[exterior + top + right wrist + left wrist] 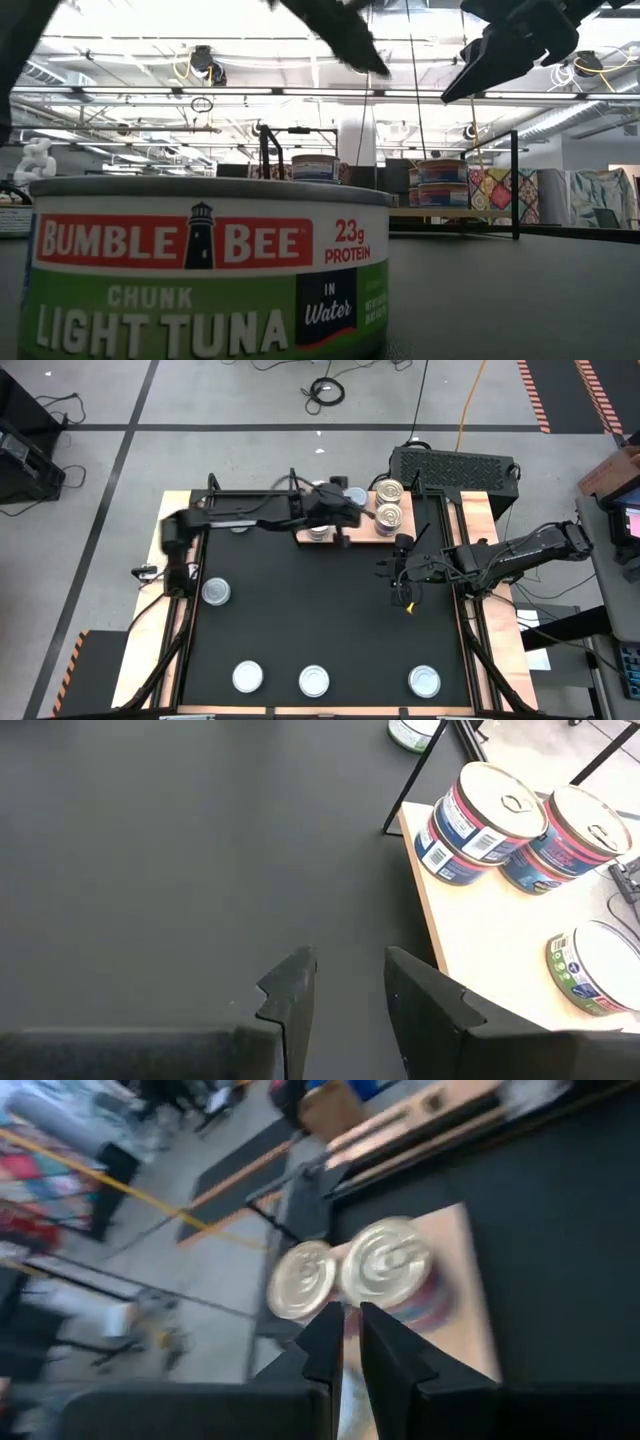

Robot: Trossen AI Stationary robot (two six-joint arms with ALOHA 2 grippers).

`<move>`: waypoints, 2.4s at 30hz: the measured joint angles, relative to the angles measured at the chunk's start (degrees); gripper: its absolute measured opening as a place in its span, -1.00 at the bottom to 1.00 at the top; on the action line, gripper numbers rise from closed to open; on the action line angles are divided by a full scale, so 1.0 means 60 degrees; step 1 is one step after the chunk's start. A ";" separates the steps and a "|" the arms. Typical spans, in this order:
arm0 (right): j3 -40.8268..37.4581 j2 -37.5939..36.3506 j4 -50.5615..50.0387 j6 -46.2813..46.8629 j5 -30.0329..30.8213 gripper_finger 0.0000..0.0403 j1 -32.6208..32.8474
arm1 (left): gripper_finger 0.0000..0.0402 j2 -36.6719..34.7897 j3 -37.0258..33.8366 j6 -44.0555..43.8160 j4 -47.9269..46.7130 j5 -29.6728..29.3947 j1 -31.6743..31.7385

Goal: Stack canned seafood by type on shelf
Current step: Put the green tuna can on the shelf

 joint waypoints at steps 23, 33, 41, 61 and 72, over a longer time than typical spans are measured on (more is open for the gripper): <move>0.0096 0.0930 0.2675 0.1152 -0.3804 -0.42 0.0209 | -0.99 -0.9466 -1.0739 -0.4145 0.4685 -0.1309 -0.4436; 0.1769 0.4085 0.2650 -0.1397 -0.4448 -0.42 0.1779 | -1.00 -0.9448 -1.2786 -0.3178 0.7752 -0.1429 -0.4828; 0.3063 0.6313 0.2624 -0.5952 -0.4693 -0.42 0.2700 | -1.00 -0.9448 -1.2779 -0.3201 0.7806 -0.1416 -0.4718; 0.4943 0.9295 0.3339 -0.9140 -0.3370 -0.42 0.3555 | -1.00 -0.9448 -1.2769 -0.5720 0.6849 -0.1667 -0.4754; 0.4958 0.9380 0.3742 -0.9152 -0.2791 -0.42 0.3625 | -1.00 -0.9448 -1.2768 -0.5726 0.6783 -0.1654 -0.4754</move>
